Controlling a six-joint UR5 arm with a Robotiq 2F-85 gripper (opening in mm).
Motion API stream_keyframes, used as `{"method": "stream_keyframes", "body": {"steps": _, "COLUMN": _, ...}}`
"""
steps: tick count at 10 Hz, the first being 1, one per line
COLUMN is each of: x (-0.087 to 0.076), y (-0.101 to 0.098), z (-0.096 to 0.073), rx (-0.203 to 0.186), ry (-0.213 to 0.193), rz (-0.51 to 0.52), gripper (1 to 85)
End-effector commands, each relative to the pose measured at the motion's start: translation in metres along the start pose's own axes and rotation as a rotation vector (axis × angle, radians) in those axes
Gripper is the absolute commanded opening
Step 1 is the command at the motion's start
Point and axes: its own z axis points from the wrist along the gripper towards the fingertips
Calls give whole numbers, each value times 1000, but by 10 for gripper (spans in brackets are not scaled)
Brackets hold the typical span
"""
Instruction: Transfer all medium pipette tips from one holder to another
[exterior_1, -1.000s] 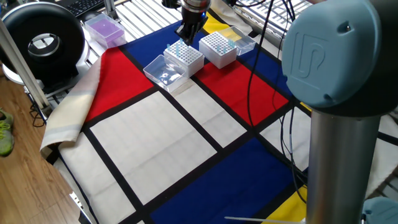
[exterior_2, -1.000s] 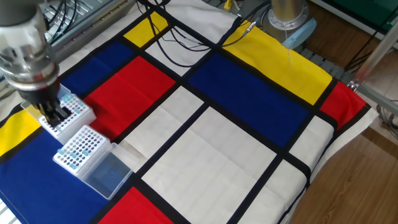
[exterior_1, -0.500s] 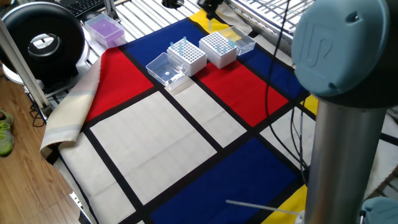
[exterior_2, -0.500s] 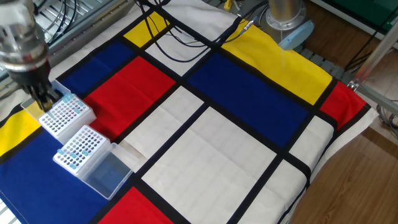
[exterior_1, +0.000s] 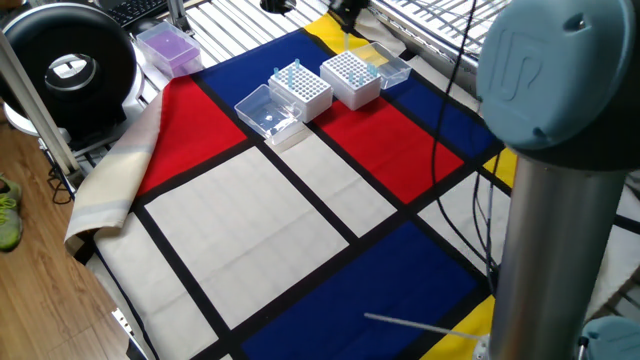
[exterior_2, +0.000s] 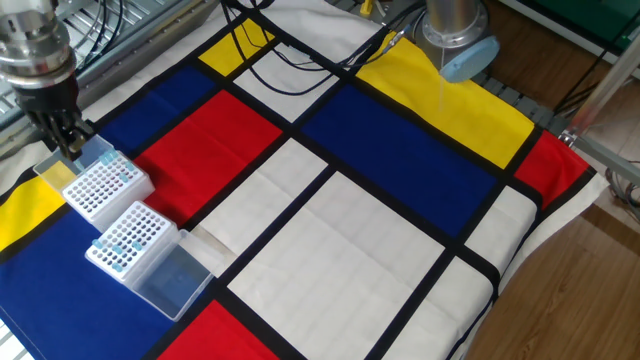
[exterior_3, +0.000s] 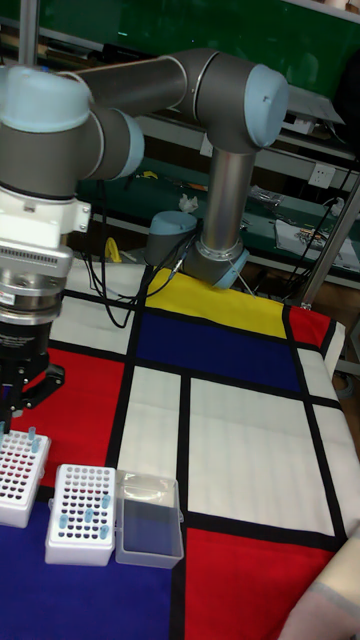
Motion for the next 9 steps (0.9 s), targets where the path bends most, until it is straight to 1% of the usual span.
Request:
{"method": "stream_keyframes", "body": {"steps": 1, "x": 11, "y": -7, "z": 4, "rx": -20, "ry": -19, "rz": -2, "gripper": 17}}
{"method": "stream_keyframes", "body": {"steps": 4, "x": 12, "y": -4, "z": 7, "rx": -38, "ry": -27, "rz": 12, "gripper": 17}}
{"method": "stream_keyframes", "body": {"steps": 9, "x": 14, "y": -5, "z": 14, "rx": -42, "ry": -40, "rz": 12, "gripper": 17}}
